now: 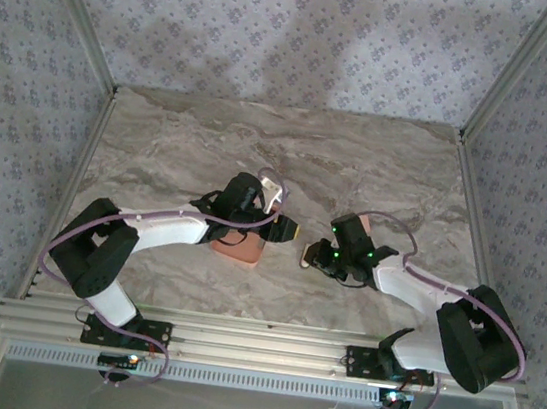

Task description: Load the staples into the stapler

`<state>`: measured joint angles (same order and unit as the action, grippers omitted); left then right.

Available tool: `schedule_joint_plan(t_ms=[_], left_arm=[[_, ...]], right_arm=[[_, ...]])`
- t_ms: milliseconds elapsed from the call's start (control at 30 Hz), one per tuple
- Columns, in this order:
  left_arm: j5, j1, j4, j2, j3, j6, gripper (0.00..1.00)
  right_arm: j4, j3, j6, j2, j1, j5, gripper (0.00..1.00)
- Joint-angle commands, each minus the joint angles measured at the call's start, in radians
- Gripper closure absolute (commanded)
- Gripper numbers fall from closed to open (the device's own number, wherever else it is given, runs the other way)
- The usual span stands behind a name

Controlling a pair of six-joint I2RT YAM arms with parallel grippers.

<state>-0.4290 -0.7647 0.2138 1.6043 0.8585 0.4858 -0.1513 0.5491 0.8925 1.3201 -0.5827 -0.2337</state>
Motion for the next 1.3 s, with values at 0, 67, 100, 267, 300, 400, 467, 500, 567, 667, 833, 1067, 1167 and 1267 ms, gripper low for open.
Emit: schedule_joint_plan(t_ms=[0, 67, 100, 267, 300, 400, 467, 500, 567, 667, 833, 1067, 1167, 1267], left_arm=[[0.007, 0.010, 0.025, -0.038, -0.018, 0.008, 0.42], [0.011, 0.011, 0.025, -0.043, -0.018, 0.010, 0.42], [0.014, 0.010, 0.025, -0.047, -0.021, 0.010, 0.42], [0.026, 0.012, 0.026, -0.062, -0.033, 0.008, 0.42], [0.027, 0.012, 0.027, -0.065, -0.036, 0.008, 0.42], [0.028, 0.012, 0.027, -0.070, -0.041, 0.007, 0.42], [0.029, 0.012, 0.026, -0.073, -0.042, 0.008, 0.42], [0.029, 0.011, 0.027, -0.077, -0.044, 0.008, 0.42], [0.033, 0.012, 0.022, -0.084, -0.048, 0.004, 0.42], [0.040, 0.013, 0.007, -0.095, -0.047, -0.004, 0.41], [0.058, 0.012, 0.010, -0.120, -0.062, -0.004, 0.42], [0.084, 0.014, 0.006, -0.140, -0.076, -0.003, 0.41], [0.099, 0.018, 0.002, -0.154, -0.085, -0.001, 0.40], [0.107, 0.023, 0.001, -0.166, -0.094, 0.000, 0.40]], right_arm=[[-0.206, -0.022, -0.019, 0.046, -0.003, 0.149, 0.72], [-0.218, 0.002, -0.026, 0.040, -0.004, 0.145, 0.72], [-0.224, 0.010, -0.026, 0.038, -0.006, 0.145, 0.71], [-0.251, 0.050, -0.029, 0.003, -0.015, 0.149, 0.69], [-0.257, 0.058, -0.029, -0.003, -0.016, 0.149, 0.69], [-0.285, 0.086, -0.033, -0.018, -0.021, 0.156, 0.68], [-0.304, 0.108, -0.034, -0.029, -0.027, 0.163, 0.67], [-0.313, 0.120, -0.034, -0.033, -0.029, 0.167, 0.67], [-0.332, 0.148, -0.036, -0.044, -0.035, 0.172, 0.65], [-0.362, 0.188, -0.048, -0.057, -0.043, 0.182, 0.61], [-0.411, 0.242, -0.055, -0.068, -0.058, 0.206, 0.57], [-0.401, 0.286, -0.042, -0.001, -0.082, 0.194, 0.45], [-0.407, 0.316, -0.050, 0.052, -0.096, 0.192, 0.42], [-0.412, 0.337, -0.059, 0.103, -0.110, 0.199, 0.41]])
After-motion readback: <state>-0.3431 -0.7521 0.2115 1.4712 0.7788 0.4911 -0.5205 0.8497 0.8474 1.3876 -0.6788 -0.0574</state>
